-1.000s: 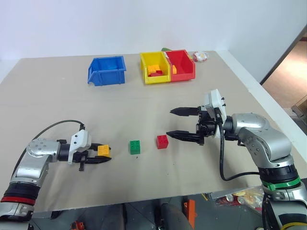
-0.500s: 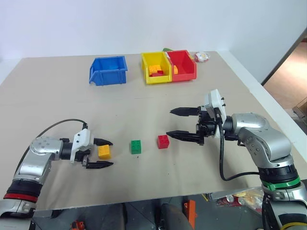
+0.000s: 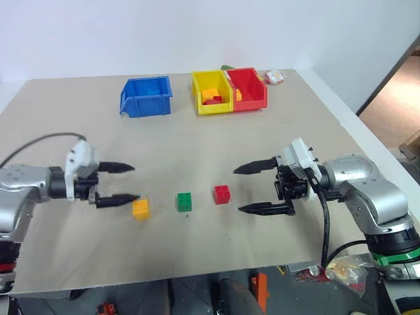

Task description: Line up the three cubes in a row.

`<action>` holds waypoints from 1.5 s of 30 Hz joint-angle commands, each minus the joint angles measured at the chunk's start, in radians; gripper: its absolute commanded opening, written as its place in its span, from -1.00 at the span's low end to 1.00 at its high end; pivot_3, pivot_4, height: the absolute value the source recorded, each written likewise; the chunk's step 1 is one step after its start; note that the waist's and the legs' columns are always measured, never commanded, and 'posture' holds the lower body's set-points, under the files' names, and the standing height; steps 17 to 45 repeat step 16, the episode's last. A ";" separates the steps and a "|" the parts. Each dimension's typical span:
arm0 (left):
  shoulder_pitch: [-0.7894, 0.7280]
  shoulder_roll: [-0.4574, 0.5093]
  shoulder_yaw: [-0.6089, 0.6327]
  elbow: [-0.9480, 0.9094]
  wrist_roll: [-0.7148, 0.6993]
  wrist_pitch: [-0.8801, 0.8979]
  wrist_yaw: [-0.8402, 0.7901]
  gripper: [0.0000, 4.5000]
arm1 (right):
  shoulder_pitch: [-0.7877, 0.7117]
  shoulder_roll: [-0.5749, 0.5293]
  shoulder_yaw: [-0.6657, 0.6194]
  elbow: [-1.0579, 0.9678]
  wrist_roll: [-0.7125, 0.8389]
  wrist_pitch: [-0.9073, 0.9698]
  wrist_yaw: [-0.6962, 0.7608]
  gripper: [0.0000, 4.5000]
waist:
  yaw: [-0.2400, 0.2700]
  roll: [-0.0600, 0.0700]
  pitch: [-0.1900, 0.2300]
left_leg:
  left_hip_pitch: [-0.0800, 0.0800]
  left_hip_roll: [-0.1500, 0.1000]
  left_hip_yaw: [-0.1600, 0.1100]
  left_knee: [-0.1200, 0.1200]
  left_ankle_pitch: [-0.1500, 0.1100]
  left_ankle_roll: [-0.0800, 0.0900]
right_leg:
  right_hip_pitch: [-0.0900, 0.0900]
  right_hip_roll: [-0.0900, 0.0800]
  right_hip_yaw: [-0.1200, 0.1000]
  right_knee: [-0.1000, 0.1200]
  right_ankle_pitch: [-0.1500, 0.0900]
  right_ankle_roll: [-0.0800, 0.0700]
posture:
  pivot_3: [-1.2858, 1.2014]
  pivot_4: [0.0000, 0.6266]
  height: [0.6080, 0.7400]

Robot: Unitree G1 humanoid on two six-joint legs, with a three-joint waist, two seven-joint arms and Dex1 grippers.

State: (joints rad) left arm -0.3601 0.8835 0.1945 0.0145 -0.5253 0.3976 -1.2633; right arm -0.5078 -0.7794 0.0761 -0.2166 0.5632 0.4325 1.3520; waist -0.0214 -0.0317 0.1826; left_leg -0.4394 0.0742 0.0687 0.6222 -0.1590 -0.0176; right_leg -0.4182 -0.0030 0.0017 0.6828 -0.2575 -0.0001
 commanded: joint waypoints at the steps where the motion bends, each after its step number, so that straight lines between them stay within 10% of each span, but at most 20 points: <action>1: -0.058 -0.055 0.076 0.013 0.022 -0.022 0.192 0.98 | 0.008 0.004 -0.037 -0.025 0.005 -0.035 -0.013 1.00 | 0.000 0.000 0.000 | 0.000 0.000 0.000 0.001 0.000 0.000 | 0.000 0.000 -0.001 0.000 0.000 0.000 | 0.03 -0.52 1.00; 16: 0.049 -0.341 -0.008 -0.008 0.201 -0.181 0.565 0.98 | 0.081 0.102 -0.197 0.143 -0.120 -0.038 -0.457 1.00 | 0.001 -0.001 0.000 | 0.000 -0.004 0.008 0.002 0.000 0.000 | 0.000 -0.003 0.010 0.000 0.003 0.004 | 0.03 -0.52 1.00; 45: 0.049 -0.341 -0.008 -0.008 0.201 -0.181 0.565 0.98 | 0.081 0.102 -0.197 0.143 -0.120 -0.038 -0.457 1.00 | 0.001 -0.001 0.000 | 0.000 -0.004 0.008 0.002 0.000 0.000 | 0.000 -0.003 0.010 0.000 0.003 0.004 | 0.03 -0.52 1.00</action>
